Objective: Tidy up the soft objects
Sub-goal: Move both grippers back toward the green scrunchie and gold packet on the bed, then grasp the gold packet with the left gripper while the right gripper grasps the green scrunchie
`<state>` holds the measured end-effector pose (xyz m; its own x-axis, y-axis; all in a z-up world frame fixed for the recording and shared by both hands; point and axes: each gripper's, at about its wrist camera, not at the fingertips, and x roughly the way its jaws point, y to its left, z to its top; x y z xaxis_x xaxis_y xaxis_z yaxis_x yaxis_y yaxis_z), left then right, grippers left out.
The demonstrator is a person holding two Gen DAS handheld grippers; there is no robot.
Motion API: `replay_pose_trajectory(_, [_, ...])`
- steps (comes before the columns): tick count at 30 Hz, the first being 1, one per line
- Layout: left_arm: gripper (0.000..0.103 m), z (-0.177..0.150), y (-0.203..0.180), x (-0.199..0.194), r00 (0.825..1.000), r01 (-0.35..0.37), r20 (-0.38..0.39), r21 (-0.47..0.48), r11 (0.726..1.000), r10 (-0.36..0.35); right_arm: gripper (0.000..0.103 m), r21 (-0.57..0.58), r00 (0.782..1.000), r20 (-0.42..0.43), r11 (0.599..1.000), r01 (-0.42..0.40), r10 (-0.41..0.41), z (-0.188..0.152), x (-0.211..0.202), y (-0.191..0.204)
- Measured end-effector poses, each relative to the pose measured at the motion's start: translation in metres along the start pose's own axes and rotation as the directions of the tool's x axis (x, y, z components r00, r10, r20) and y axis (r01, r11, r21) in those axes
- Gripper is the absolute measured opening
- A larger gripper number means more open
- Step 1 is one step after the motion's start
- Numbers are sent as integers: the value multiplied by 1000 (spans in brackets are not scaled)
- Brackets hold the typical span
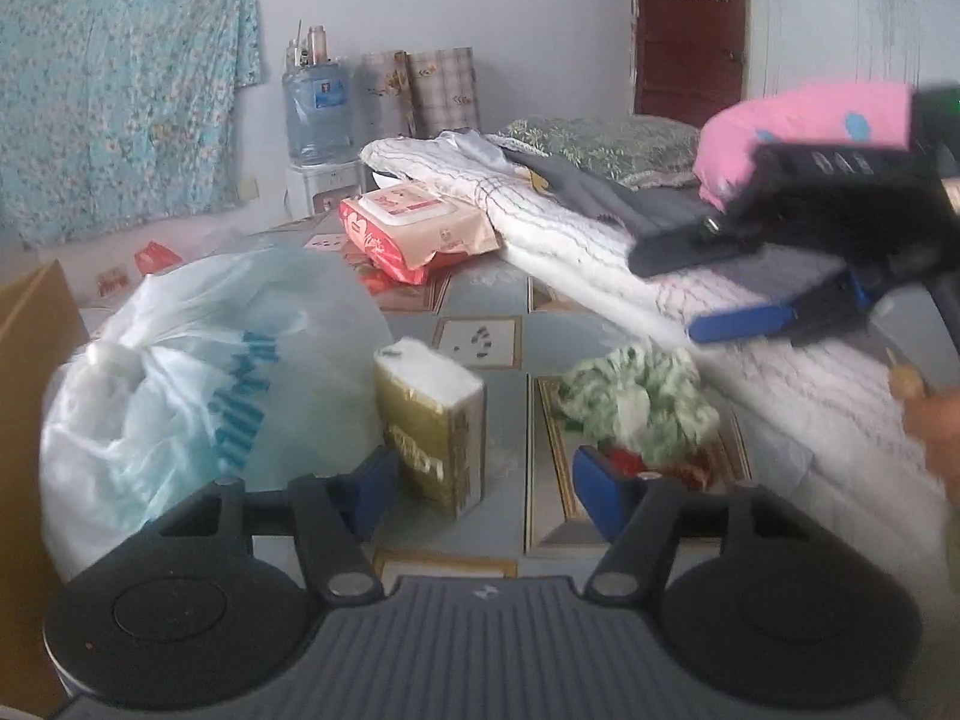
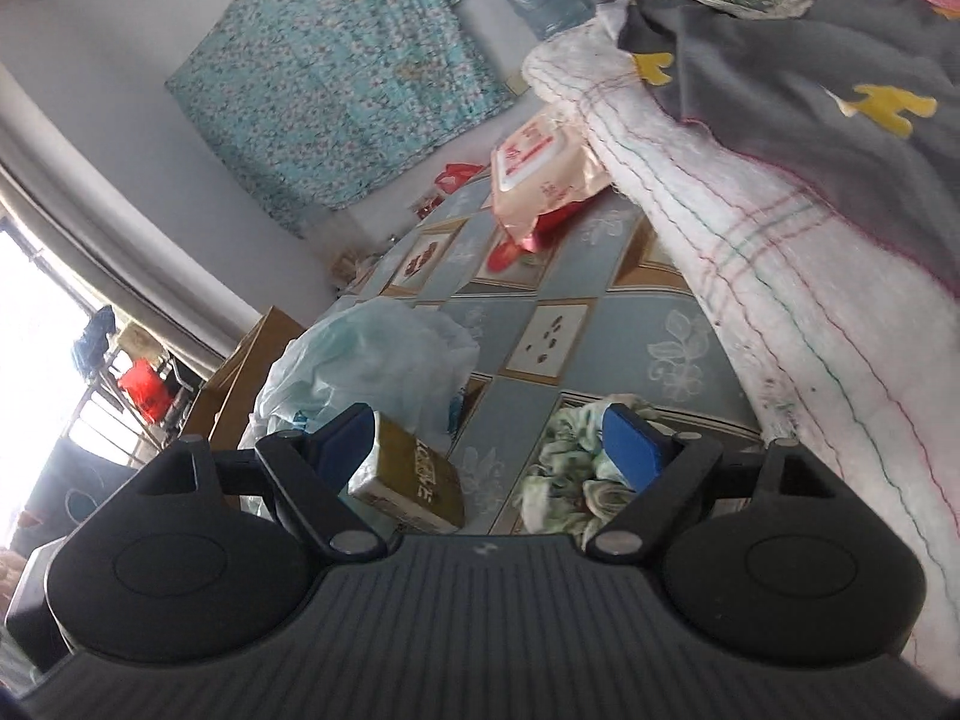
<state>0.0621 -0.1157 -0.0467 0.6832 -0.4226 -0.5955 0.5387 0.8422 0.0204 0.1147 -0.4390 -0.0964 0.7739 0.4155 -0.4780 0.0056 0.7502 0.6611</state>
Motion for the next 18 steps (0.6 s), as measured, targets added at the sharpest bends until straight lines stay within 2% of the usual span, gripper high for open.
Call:
replay_pose_trajectory(6, [63, 12, -3, 24, 999, 48, -18, 15, 999, -47, 84, 31, 1000, -13, 999, 11, -11, -1, 2, -10])
replay_pose_trajectory(10, [63, 13, -6, 37, 993, 107, -49, 1, 994, -107, 84, 40, 1000, -11, 999, 28, -28, -2, 1, -14])
replay_pose_trajectory(13, [63, 12, -8, 40, 993, 111, -54, 19, 994, -110, 84, 15, 999, -18, 999, 47, -47, -1, 2, -13])
replay_pose_trajectory(15, [65, 14, -7, 39, 994, 98, -44, 41, 994, -97, 84, -24, 997, -35, 997, 73, -74, 0, 3, -9])
replay_pose_trajectory(17, [75, 16, -7, 40, 996, 89, -41, 78, 993, -86, 84, -74, 992, -68, 992, 98, -103, 1, 5, -5])
replay_pose_trajectory(18, [76, 18, -8, 42, 995, 90, -49, 103, 991, -85, 84, -115, 988, -90, 987, 117, -127, 3, 8, -1])
